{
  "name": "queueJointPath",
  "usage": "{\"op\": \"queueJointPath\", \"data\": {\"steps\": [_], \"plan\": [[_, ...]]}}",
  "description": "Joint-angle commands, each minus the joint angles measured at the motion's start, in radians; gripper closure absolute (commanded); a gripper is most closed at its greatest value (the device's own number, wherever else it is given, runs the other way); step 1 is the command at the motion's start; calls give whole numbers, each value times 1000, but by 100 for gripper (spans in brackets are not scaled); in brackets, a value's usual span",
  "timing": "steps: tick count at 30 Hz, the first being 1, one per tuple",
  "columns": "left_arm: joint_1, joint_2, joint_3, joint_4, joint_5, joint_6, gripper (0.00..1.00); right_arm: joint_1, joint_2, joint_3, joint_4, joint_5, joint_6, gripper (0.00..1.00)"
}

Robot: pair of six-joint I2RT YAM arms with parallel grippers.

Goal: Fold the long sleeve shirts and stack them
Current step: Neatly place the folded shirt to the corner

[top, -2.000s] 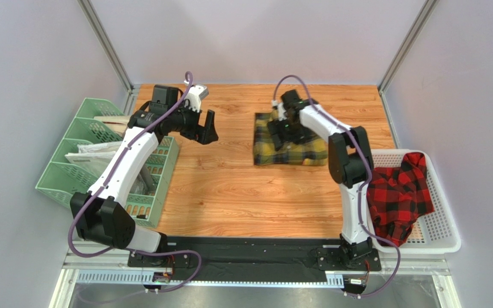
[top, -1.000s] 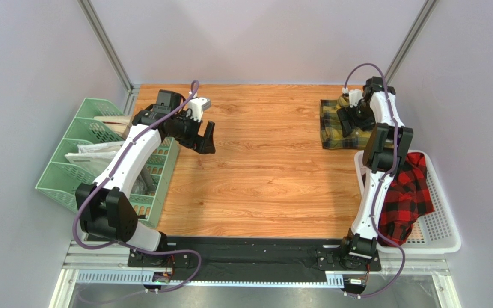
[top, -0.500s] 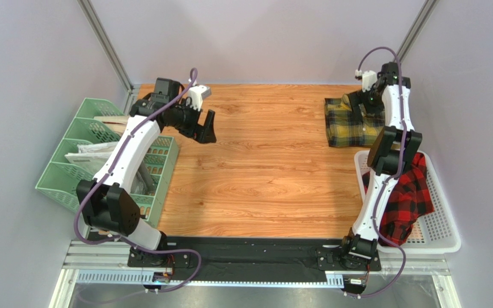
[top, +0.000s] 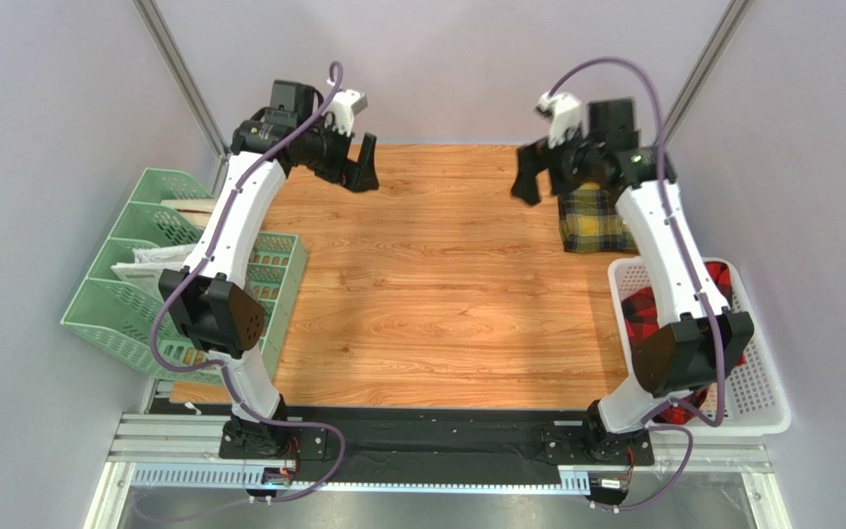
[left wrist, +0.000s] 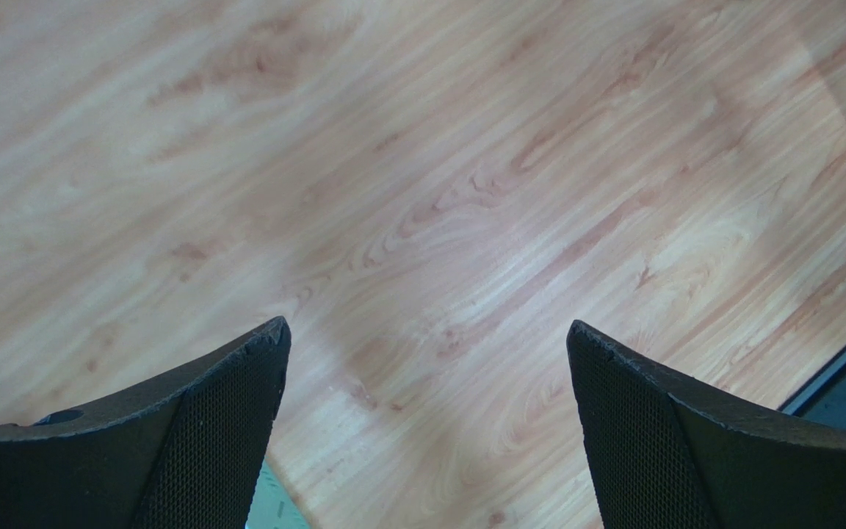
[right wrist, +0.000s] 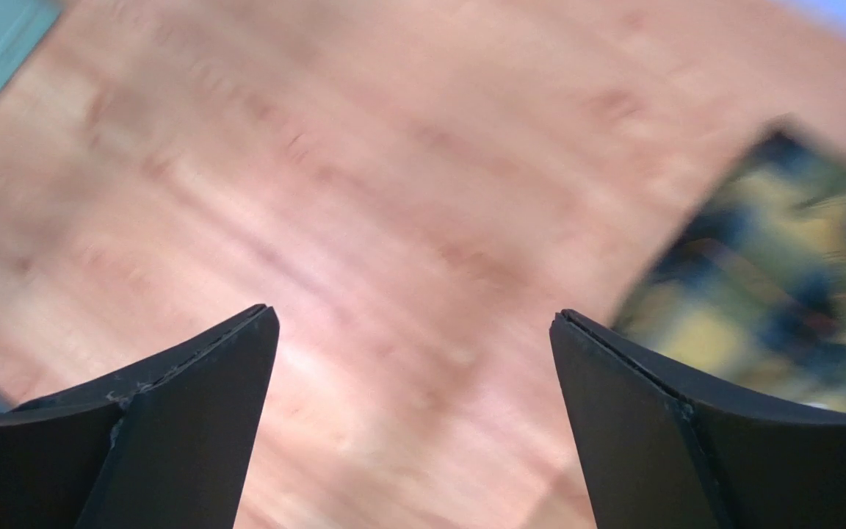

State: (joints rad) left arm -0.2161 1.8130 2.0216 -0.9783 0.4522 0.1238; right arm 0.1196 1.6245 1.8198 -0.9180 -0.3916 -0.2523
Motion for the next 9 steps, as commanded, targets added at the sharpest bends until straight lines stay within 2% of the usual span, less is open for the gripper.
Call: {"op": "queueJointPath", "data": {"steps": [1, 4, 9], "plan": [[-23, -73, -232, 36, -17, -18, 1, 116, -80, -282, 27, 16, 85, 0], [-45, -155, -402, 94, -18, -24, 1, 160, -147, -401, 38, 16, 96, 0], [-69, -251, -543, 142, -50, -38, 1, 161, -183, -455, 38, 17, 93, 0]]}}
